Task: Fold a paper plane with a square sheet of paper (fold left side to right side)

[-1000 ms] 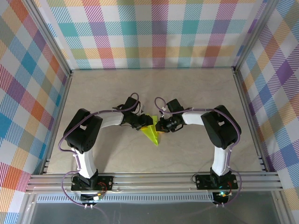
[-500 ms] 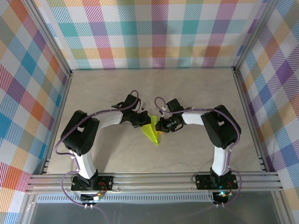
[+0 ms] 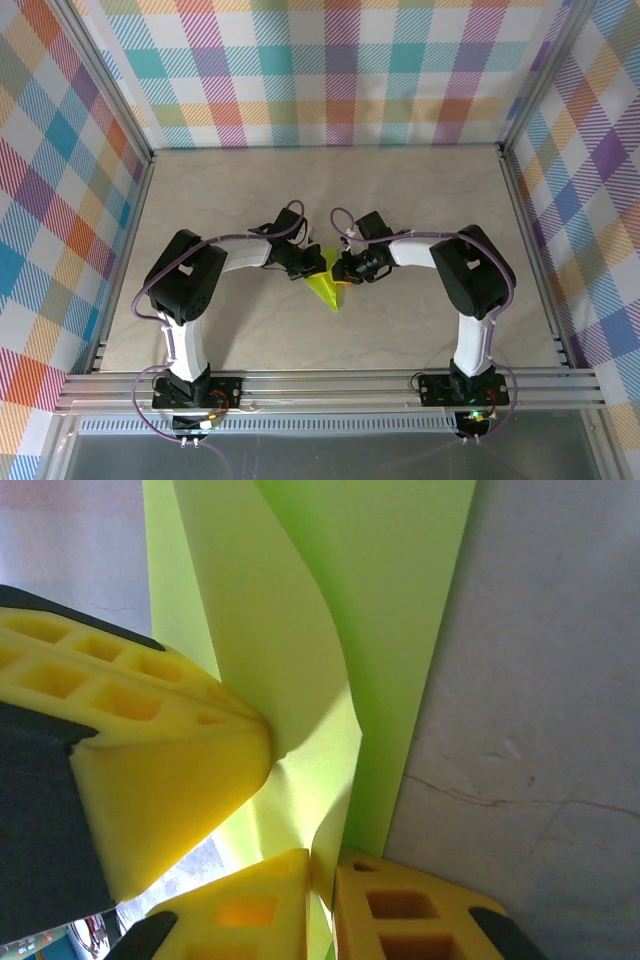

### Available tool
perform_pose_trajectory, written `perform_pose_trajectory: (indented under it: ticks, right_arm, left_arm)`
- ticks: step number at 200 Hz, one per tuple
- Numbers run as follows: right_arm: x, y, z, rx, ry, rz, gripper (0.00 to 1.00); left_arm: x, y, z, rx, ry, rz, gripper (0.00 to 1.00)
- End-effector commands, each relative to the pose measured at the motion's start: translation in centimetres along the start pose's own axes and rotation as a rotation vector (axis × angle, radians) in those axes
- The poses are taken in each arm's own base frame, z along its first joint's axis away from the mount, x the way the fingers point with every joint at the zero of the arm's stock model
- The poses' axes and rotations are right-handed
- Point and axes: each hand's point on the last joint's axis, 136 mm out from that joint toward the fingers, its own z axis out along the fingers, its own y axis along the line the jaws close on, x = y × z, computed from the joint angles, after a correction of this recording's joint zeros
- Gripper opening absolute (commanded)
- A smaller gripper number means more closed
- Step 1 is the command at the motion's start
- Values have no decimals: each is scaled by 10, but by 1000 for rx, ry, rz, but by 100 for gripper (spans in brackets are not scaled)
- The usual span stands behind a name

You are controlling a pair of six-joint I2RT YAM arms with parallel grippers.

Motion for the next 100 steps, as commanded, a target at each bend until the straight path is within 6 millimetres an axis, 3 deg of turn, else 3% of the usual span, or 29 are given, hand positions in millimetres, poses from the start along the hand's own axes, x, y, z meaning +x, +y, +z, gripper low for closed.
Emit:
perform_pose_trajectory:
  ticks: [1, 44, 100]
  right_arm:
    - [35, -47, 22, 169, 99, 68, 16]
    - [33, -43, 21, 154, 98, 62, 18]
    - [19, -23, 16, 96, 73, 39, 19]
  left_arm:
    - [7, 11, 5, -40, 22, -5, 0]
    - [14, 19, 5, -64, 33, -12, 0]
    - [20, 29, 9, -81, 42, -25, 0]
